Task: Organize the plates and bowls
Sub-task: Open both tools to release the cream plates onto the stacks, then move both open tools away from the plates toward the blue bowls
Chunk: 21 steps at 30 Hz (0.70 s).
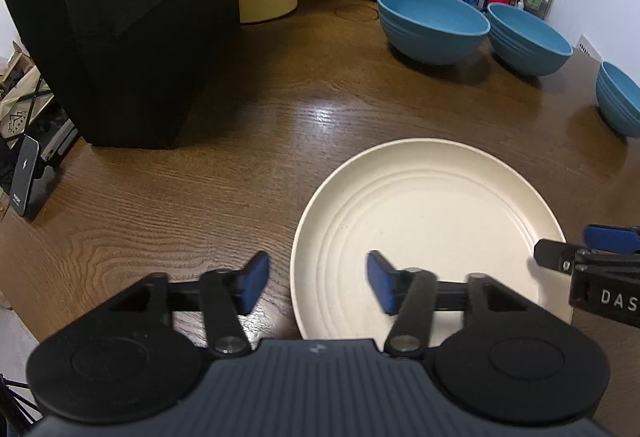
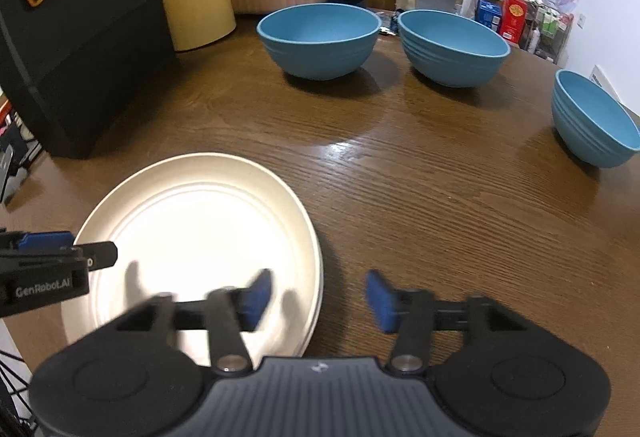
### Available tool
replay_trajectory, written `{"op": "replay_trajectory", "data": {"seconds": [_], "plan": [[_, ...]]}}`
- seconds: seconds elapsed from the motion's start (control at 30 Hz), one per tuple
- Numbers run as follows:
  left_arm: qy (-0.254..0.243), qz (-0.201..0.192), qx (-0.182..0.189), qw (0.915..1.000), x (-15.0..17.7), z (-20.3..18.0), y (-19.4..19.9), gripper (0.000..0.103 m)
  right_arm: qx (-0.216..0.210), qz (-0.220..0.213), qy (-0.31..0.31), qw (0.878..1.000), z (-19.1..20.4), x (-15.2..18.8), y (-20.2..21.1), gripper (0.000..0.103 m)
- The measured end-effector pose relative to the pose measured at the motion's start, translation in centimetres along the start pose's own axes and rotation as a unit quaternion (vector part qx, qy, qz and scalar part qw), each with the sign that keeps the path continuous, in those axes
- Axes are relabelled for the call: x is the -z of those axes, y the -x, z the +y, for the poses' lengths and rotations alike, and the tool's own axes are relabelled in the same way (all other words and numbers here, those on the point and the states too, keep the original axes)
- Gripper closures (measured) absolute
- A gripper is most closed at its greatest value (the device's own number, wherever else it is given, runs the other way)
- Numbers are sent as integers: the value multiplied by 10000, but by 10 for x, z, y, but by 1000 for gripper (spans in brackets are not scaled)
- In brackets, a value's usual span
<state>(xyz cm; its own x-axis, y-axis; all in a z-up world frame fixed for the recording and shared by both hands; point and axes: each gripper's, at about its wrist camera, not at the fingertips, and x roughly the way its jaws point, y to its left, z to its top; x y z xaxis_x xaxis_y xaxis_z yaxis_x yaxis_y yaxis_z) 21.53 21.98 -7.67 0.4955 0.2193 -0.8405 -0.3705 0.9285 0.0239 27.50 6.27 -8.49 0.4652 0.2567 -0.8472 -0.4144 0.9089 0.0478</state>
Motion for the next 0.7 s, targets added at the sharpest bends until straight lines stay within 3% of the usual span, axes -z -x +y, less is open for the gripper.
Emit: {"op": "replay_trajectory", "data": {"seconds": [0.03,0.1,0.17,0.2,0.7], "plan": [[40,-33,4,10000,-1,1,2,26,1,-12,-44,10000,-2,0,1,33],[130,-111,-20,9999,-2,4,6,11,-5,-10,-124,9999,-5,0,4,15],[224,-156,-87,9996,-2,6,9,1,-42,21,-228,9997,-9,-1,6,4],[285,-151,-87,9994,-2,8,10,0,-96,42,-296,9995,-11,-1,7,0],[839,-176,181,9962,14,31,41,0,-48,120,-660,9977,-19,7,33,0]]}}
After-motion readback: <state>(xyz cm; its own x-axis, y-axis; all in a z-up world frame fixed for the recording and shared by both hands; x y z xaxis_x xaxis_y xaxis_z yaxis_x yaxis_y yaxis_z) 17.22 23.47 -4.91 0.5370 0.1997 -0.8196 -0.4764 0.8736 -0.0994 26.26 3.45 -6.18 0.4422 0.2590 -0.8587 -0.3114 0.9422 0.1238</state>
